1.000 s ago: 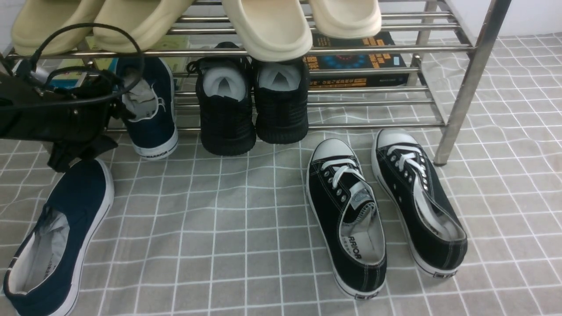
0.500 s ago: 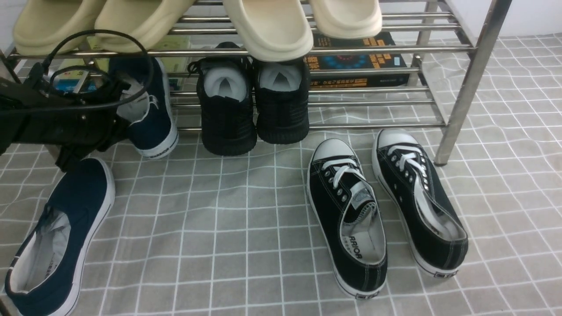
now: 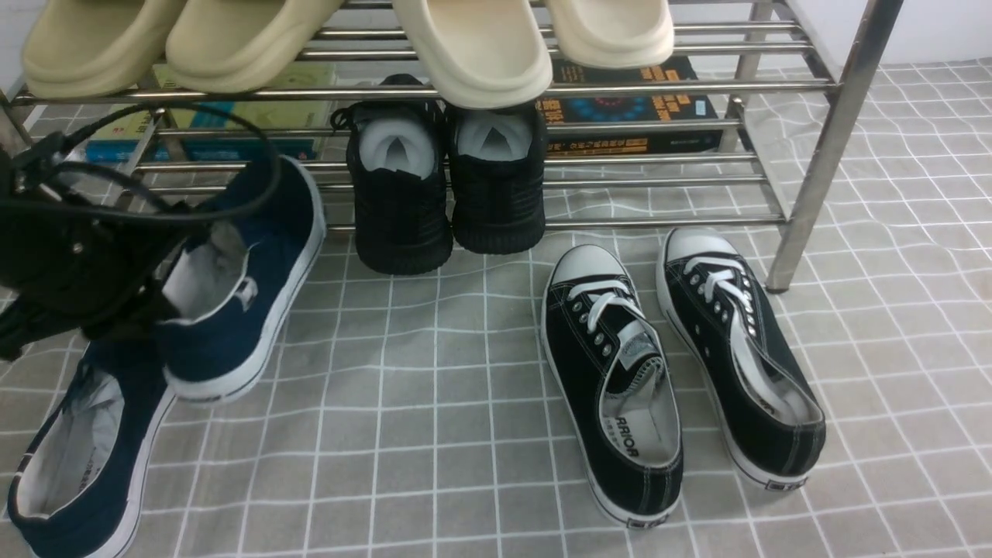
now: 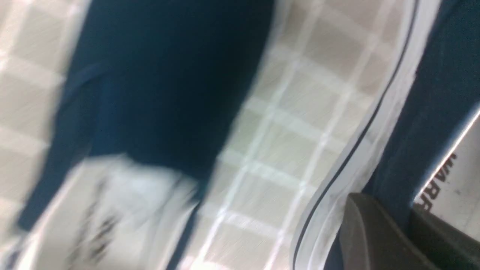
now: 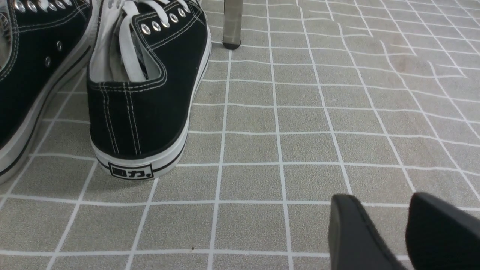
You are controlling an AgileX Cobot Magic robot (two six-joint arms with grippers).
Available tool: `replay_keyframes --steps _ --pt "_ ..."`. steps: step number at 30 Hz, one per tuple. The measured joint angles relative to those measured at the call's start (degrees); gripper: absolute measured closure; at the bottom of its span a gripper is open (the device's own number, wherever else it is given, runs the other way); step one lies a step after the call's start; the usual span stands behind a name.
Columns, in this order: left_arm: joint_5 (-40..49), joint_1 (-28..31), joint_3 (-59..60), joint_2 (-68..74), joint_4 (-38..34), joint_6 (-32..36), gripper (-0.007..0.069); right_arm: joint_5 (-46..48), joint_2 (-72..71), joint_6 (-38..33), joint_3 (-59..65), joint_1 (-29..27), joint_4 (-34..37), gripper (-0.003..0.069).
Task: Take the shoes off the shelf with your hand from the grey coffee tablecloth.
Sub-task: 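Set the held shoe down on the floor in front of the rack with the left gripper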
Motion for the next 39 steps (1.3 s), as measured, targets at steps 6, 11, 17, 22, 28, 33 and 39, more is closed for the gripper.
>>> replay_keyframes --steps 6,11,17,22,28,33,39 --pt "1.05 -1.42 6.66 -4.01 2.16 -1.51 0.0593 0.0 0.0 0.0 0.0 0.0 0.0 0.042" --pt "-2.87 -3.66 12.53 -4.23 2.37 -3.56 0.0593 0.0 0.0 0.0 0.0 0.0 0.0 0.042" --pt "-5.56 -4.02 16.67 -4.23 2.37 -4.57 0.0593 0.0 0.0 0.0 0.0 0.0 0.0 0.042" --pt "-4.16 -4.15 17.21 -4.23 2.62 -4.63 0.0593 -0.05 0.0 0.0 0.0 0.0 0.0 0.042" --pt "-4.4 -4.21 17.25 -4.23 2.68 -4.57 0.0591 -0.05 0.0 0.0 0.0 0.0 0.0 0.042" --pt "-4.27 -4.21 17.25 -4.23 2.62 -1.83 0.0547 -0.05 0.0 0.0 0.0 0.0 0.0 0.042" --pt "-3.74 -4.21 17.25 -4.6 2.62 -0.21 0.0391 -0.05 0.0 0.0 0.0 0.0 0.0 0.042"
